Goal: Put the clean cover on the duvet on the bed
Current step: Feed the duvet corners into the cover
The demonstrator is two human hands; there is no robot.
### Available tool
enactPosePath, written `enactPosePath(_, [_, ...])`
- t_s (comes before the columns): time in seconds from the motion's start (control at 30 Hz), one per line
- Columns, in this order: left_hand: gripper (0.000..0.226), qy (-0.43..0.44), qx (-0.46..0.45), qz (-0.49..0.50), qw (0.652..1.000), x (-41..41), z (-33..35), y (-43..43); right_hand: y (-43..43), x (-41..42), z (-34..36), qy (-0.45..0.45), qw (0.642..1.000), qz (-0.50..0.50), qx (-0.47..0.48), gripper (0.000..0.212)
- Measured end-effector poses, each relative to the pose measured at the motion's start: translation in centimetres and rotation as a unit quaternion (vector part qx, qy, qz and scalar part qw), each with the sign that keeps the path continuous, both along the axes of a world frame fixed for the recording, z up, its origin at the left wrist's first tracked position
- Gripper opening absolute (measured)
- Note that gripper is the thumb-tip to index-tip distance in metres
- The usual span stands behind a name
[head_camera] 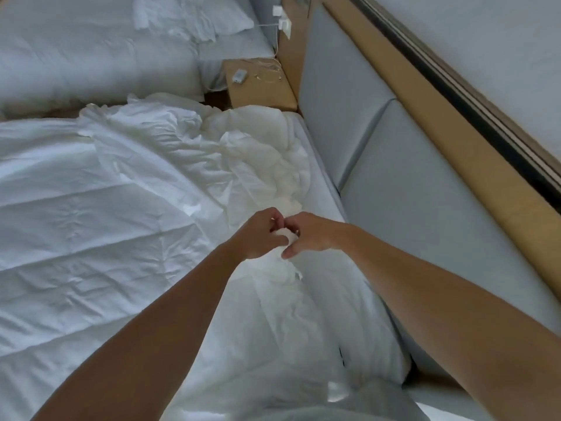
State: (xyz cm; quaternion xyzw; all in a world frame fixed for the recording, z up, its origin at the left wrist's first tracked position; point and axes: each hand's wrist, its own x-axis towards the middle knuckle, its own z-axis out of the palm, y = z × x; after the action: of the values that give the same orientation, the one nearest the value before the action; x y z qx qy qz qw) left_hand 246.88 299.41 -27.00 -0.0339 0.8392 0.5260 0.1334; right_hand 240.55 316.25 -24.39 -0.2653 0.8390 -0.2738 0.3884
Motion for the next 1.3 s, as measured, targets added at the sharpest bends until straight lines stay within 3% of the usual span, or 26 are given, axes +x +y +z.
enactPosePath(0.1, [0.026, -0.024, -0.008, -0.034, 0.999, 0.4, 0.5, -0.9, -0.9, 0.7, -0.1, 0.030, 0.998, 0.016, 0.047, 0.034])
enactPosePath(0.2, [0.028, -0.030, -0.012, -0.033, 0.999, 0.8, 0.8, -1.9, -1.8, 0.5, 0.5, 0.065, 0.993, 0.054, 0.080, 0.035])
enactPosePath(0.47, [0.046, -0.043, 0.059, 0.041, 0.996, 1.4, 1.3, -3.0, -2.1, -2.5, 1.8, 0.017, 0.987, 0.110, 0.118, 0.078])
enactPosePath(0.6, [0.035, -0.042, 0.077, 0.111, 0.990, 0.2, 1.6, -2.5, -2.6, -4.8, 2.1, -0.039, 0.992, 0.115, 0.046, 0.049])
enactPosePath(0.67, [0.028, -0.034, 0.101, 0.167, 0.980, -0.6, 1.9, -2.7, -3.4, -6.5, 2.4, -0.029, 0.991, 0.129, 0.014, 0.046])
enactPosePath(0.83, [0.023, 0.014, 0.167, 0.266, 0.949, -3.2, 3.0, -3.4, -6.6, -10.5, 2.3, 0.005, 0.985, 0.147, -0.089, 0.078])
enactPosePath(0.9, [0.028, 0.024, 0.205, 0.291, 0.934, -4.2, 3.2, -3.6, -7.6, -11.8, 2.0, -0.033, 0.980, 0.137, -0.139, 0.090])
enactPosePath(1.0, [0.041, 0.011, 0.217, 0.304, 0.927, -5.2, 3.3, -3.9, -8.5, -13.8, 1.1, -0.106, 0.972, 0.116, -0.177, 0.067])
enactPosePath(1.17, [0.029, -0.040, 0.187, 0.267, 0.945, -5.9, 2.7, -3.5, -9.4, -16.1, -0.3, -0.211, 0.961, 0.136, -0.118, 0.082])
enactPosePath(1.3, [0.048, -0.091, 0.186, 0.230, 0.951, -5.5, 2.4, -3.5, -8.9, -17.4, -0.7, -0.228, 0.945, 0.218, -0.086, 0.048])
